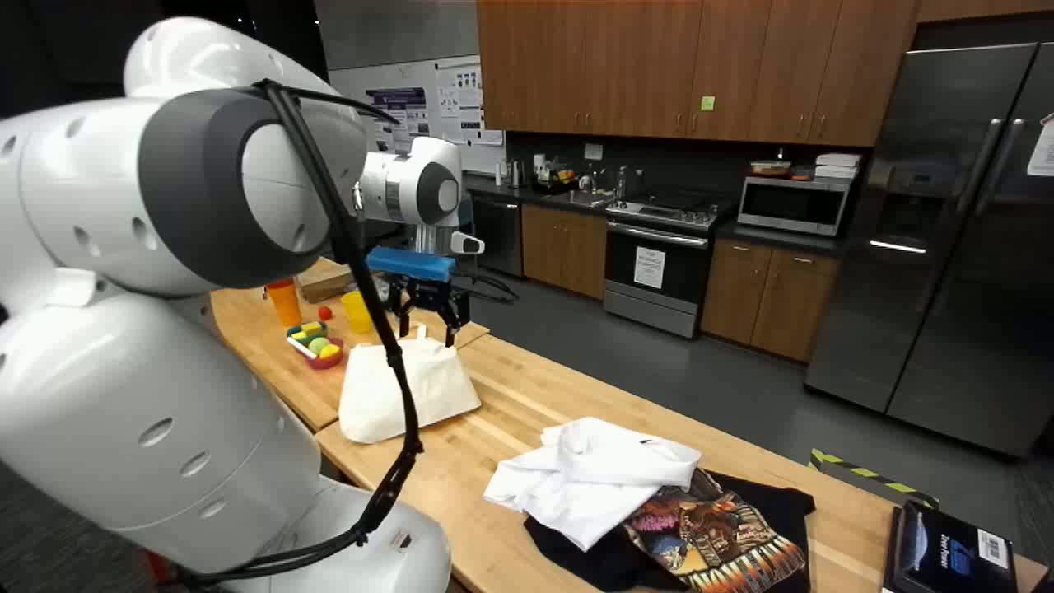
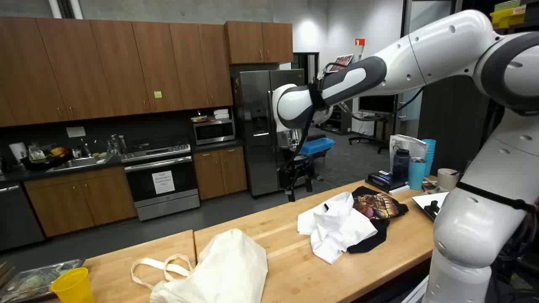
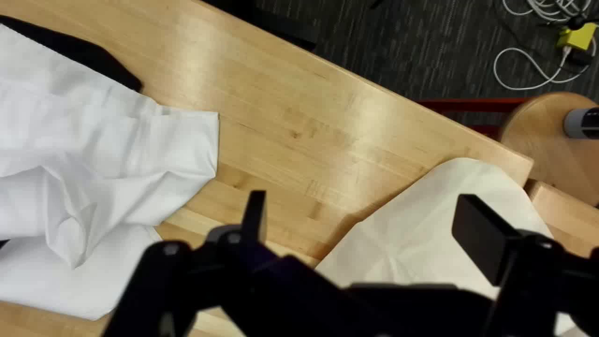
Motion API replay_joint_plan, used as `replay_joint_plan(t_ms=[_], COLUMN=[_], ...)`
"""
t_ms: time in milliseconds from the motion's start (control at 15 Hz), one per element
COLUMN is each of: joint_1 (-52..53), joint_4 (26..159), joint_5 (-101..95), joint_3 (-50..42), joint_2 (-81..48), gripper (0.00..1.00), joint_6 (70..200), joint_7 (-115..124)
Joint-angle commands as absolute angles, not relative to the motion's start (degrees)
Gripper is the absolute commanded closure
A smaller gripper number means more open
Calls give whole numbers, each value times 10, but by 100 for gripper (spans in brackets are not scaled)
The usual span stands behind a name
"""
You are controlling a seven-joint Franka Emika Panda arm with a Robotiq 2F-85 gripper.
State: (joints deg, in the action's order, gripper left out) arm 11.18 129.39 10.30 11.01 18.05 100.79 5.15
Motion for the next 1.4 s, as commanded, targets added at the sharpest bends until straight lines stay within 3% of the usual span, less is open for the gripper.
replay_joint_plan(t_ms=[0,933,1333], joint_1=[111,110,97], joint_4=[1293,1293,1342], joint_5=[103,103,-65], joint_3=[112,112,121], joint_2=[180,181,261], gripper=[0,0,0], joint_6=[1007,1008,918], joint_7=[51,51,54])
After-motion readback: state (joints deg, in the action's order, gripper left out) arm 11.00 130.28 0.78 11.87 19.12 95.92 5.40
